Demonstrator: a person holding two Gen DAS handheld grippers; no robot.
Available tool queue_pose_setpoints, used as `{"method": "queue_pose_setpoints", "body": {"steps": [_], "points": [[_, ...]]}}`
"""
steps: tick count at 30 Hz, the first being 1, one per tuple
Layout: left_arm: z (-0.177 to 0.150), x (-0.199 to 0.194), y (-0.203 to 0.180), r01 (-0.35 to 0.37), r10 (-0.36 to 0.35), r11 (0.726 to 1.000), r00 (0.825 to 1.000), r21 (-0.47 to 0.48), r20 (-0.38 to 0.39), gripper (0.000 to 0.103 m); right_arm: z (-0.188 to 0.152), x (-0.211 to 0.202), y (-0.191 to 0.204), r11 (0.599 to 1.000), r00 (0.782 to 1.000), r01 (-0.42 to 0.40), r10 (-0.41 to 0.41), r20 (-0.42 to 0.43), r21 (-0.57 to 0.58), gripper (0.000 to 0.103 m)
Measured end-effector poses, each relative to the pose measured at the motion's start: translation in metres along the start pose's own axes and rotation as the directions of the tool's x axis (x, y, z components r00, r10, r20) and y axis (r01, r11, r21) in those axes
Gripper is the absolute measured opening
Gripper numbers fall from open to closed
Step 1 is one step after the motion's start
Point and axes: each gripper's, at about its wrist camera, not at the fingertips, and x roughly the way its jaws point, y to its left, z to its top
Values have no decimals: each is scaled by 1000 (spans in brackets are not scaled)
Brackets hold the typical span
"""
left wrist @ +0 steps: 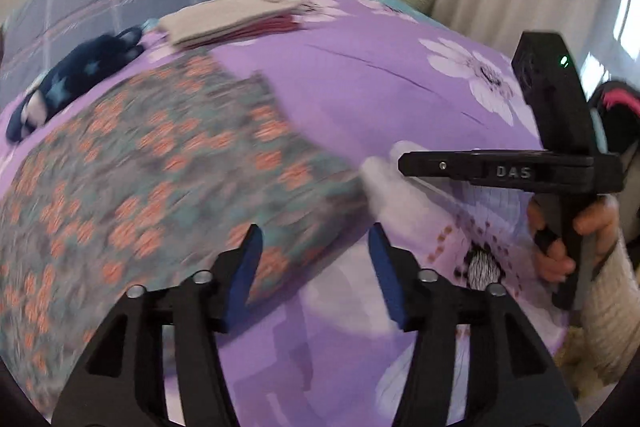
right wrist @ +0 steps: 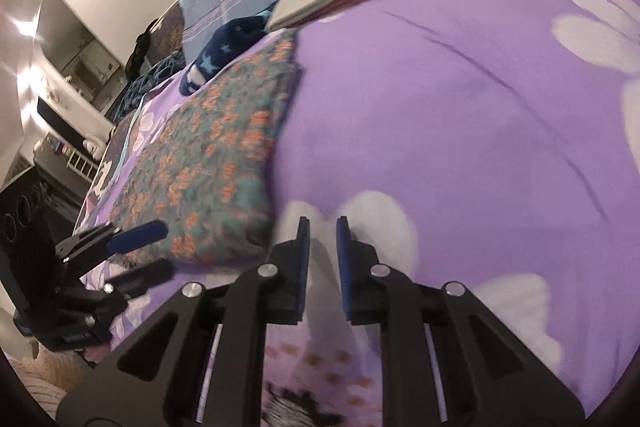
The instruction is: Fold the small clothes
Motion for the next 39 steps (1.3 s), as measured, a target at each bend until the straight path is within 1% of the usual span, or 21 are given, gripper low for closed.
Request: {"method": "queue_pose_setpoints", "body": {"steps": [3, 5, 6, 9, 11, 12, 13, 15, 17, 20, 22, 23, 26, 27, 28, 29, 32, 33, 36, 37, 39], "points": [[8, 21, -19, -60, 61, 996, 998, 60, -22, 57, 3, -9, -11, 1000, 1000, -8, 8, 16, 20, 15], [9, 32, -17, -89, 91, 995, 995, 46, -50, 55, 7, -11, -12, 1000, 1000, -13, 13, 17, 8, 15], [10, 34, -13, -91, 92, 995, 994, 28, -55, 45, 9, -11, -10, 1000, 1000, -26, 26, 14, -6, 15], [11, 30, 8, -53, 49, 996, 997, -69, -53, 28, 14, -7, 4, 994, 996, -89, 88, -17, -69, 16], [5, 22, 27, -89, 83, 988, 995, -130, -46, 24, 16, 1, 16, 985, 992, -122, 117, -50, -124, 18], [3, 20, 32, -108, 102, 983, 994, -147, -46, 16, 15, 4, 21, 981, 991, -130, 122, -63, -142, 19], [-1, 18, 43, -135, 127, 975, 990, -179, -57, 14, 15, 10, 25, 977, 989, -138, 127, -79, -160, 19], [-9, 15, 57, -114, 100, 963, 993, -246, -70, 14, 14, 21, 34, 970, 984, -157, 139, -110, -186, 21], [-12, 16, 60, -107, 91, 960, 993, -258, -73, 14, 14, 32, 42, 963, 980, -172, 146, -135, -208, 22], [-12, 17, 51, -133, 120, 970, 990, -202, -77, 17, 14, 37, 49, 955, 973, -203, 173, -151, -217, 25], [-12, 19, 44, -135, 123, 976, 989, -172, -79, 27, 15, 36, 54, 948, 969, -222, 189, -156, -229, 34], [-11, 21, 41, -136, 125, 977, 989, -165, -80, 29, 14, 35, 57, 942, 967, -232, 198, -158, -242, 41], [-12, 26, 37, -153, 142, 979, 986, -134, -86, 32, 8, 36, 67, 930, 972, -212, 168, -166, -301, 42], [-12, 26, 36, -155, 145, 979, 986, -129, -85, 33, 6, 41, 71, 931, 978, -174, 127, -163, -320, 38], [-12, 26, 36, -159, 149, 980, 985, -124, -84, 33, 5, 45, 73, 931, 981, -150, 99, -167, -332, 31], [-12, 26, 36, -159, 150, 980, 985, -122, -83, 33, 5, 48, 74, 933, 983, -134, 82, -166, -334, 14], [-14, 24, 38, -150, 141, 981, 987, -123, -74, 33, 13, 29, 72, 935, 983, -177, 149, -111, -306, 8], [-15, 23, 38, -146, 138, 982, 988, -124, -71, 33, 16, 23, 71, 936, 985, -170, 148, -92, -308, 7], [-17, 24, 38, -143, 134, 982, 988, -121, -77, 33, 20, 12, 61, 944, 998, -68, 61, -33, -322, 0], [-17, 24, 37, -149, 140, 982, 987, -114, -78, 33, 20, 12, 55, 950, 999, -46, 38, -35, -309, 0], [-15, 25, 35, -161, 154, 982, 985, -99, -82, 34, 19, 15, 39, 963, 997, -62, 46, -65, -261, 0]]}}
